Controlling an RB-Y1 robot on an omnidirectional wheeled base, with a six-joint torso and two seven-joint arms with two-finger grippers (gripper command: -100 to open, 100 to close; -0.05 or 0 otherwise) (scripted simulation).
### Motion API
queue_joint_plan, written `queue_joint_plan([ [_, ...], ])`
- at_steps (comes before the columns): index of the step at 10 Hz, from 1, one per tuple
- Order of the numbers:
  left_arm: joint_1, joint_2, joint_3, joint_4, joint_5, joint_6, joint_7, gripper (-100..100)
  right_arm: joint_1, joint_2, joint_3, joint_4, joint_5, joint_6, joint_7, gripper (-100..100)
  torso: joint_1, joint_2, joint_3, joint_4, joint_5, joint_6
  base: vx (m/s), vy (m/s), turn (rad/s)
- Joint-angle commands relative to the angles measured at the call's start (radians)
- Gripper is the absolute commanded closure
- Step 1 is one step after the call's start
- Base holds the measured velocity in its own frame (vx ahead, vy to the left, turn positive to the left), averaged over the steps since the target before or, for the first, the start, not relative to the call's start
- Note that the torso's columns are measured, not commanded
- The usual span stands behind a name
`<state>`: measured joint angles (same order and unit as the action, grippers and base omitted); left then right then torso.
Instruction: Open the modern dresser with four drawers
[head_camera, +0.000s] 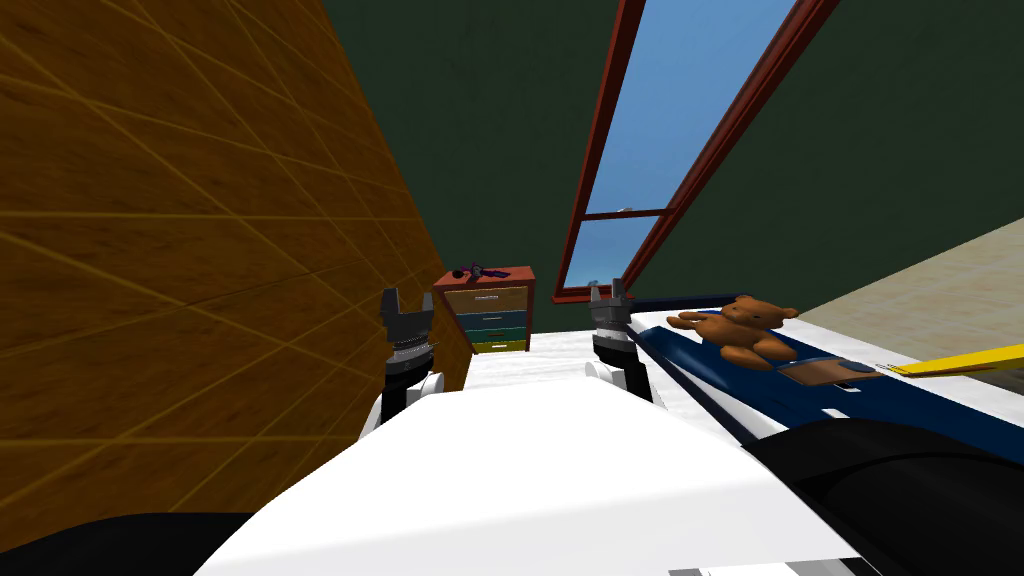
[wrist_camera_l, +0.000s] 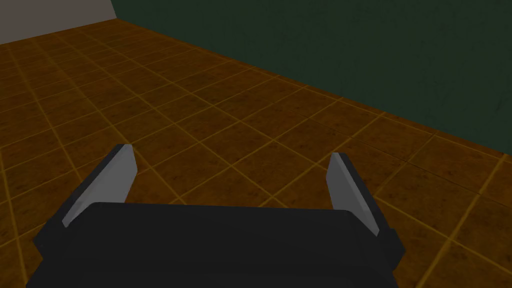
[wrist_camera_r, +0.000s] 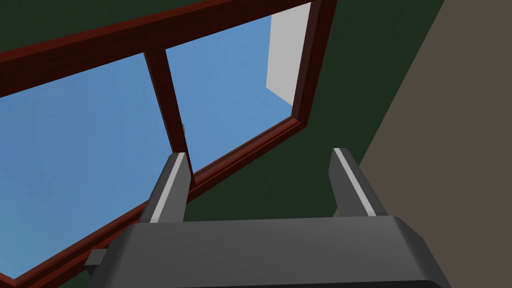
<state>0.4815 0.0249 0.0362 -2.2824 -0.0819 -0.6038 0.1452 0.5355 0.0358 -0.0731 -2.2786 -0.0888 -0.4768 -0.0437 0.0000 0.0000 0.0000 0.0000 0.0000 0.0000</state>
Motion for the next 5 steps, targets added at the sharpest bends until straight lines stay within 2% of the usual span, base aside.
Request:
queue_joint_plan([
  [1,0.0,0.0,0.0,0.0,0.0,0.0,0.0,0,0.0,0.0,0.0,0.0,0.0,0.0,0.0,0,0.0,0.04,-0.082,0.041,0.0,0.0,0.0,0.0,0.0],
  [5,0.0,0.0,0.0,0.0,0.0,0.0,0.0,0,0.0,0.0,0.0,0.0,0.0,0.0,0.0,0,0.0,0.322,-0.644,0.322,0.0,0.0,0.0,0.0,0.0],
])
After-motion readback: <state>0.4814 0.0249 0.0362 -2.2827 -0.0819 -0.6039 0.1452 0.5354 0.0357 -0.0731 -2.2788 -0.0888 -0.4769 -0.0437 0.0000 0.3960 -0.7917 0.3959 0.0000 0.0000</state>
